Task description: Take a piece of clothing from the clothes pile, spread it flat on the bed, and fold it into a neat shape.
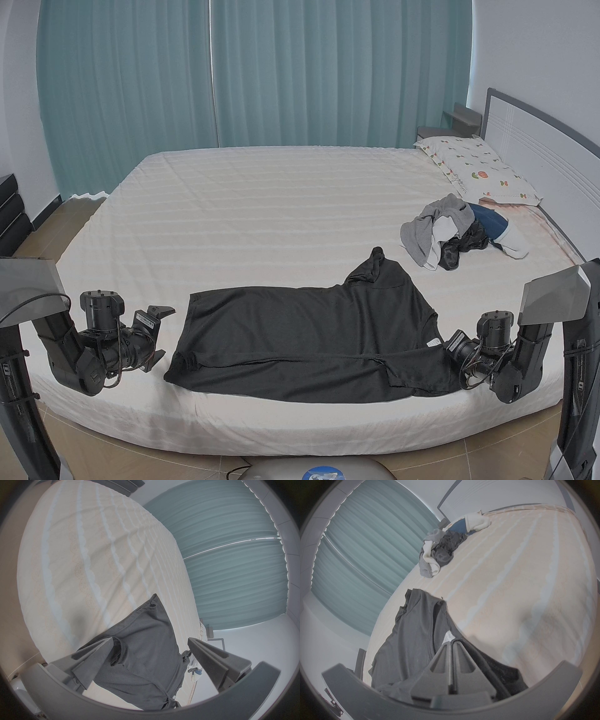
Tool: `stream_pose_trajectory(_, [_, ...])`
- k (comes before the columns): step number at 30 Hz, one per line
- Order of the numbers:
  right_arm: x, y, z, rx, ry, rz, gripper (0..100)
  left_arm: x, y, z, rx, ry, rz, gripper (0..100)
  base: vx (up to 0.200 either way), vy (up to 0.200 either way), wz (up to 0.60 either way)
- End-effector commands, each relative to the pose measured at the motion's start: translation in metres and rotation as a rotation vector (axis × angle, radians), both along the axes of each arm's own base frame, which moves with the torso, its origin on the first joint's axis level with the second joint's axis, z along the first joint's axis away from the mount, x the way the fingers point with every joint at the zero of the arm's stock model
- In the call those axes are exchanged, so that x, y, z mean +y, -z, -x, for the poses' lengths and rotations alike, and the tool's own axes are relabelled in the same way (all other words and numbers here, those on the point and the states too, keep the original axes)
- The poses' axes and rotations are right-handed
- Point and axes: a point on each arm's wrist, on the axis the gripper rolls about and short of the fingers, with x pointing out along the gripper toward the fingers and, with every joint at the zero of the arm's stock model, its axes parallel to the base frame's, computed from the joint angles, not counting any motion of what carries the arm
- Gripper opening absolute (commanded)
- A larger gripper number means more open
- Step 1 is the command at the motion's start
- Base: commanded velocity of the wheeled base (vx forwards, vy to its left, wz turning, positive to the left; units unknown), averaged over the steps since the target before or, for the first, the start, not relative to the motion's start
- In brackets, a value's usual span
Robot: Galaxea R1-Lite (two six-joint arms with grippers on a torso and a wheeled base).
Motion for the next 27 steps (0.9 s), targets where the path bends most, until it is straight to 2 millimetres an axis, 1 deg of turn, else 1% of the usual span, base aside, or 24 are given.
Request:
stream_pose_trajectory(1, [-0.001, -0.006, -0.003, -0.026, 0.009, -0.001, 0, 0.000, 0.000, 0.000, 0.000, 0.000, 0.000, 100, 0.000, 0.000, 0.00])
stream_pose_trajectory(5, [-0.001, -0.007, -0.004, -0.057, 0.009, -0.005, 0, 0.000, 0.000, 0.000, 0.000, 0.000, 0.000, 100, 0.000, 0.000, 0.00])
stream_pose_trajectory(12, [-0.001, -0.005, -0.003, -0.055, 0.007, -0.004, 0, 0.000, 0.000, 0.000, 0.000, 0.000, 0.000, 100, 0.000, 0.000, 0.00])
stream_pose_trajectory(13, [0.000, -0.005, -0.002, -0.055, 0.006, -0.005, 100, 0.000, 0.000, 0.000, 0.000, 0.000, 0.000, 100, 0.000, 0.000, 0.00])
stream_pose_trajectory(19, [0.002, -0.010, 0.006, -0.073, -0.005, -0.011, 100, -0.004, 0.000, 0.000, -0.007, 0.029, -0.033, 100, 0.000, 0.000, 0.00])
stream_pose_trajectory(22, [0.000, -0.020, 0.013, -0.101, 0.000, -0.015, 100, -0.010, 0.007, 0.000, 0.003, 0.060, -0.083, 100, 0.000, 0.000, 0.00])
stream_pose_trajectory(24, [-0.001, -0.025, 0.021, -0.095, -0.004, -0.023, 100, -0.019, 0.008, -0.001, 0.004, 0.073, -0.102, 100, 0.000, 0.000, 0.00])
stream_pose_trajectory(27, [0.004, -0.027, 0.027, -0.087, -0.019, -0.029, 100, -0.035, 0.008, 0.001, 0.002, 0.107, -0.120, 100, 0.000, 0.000, 0.00])
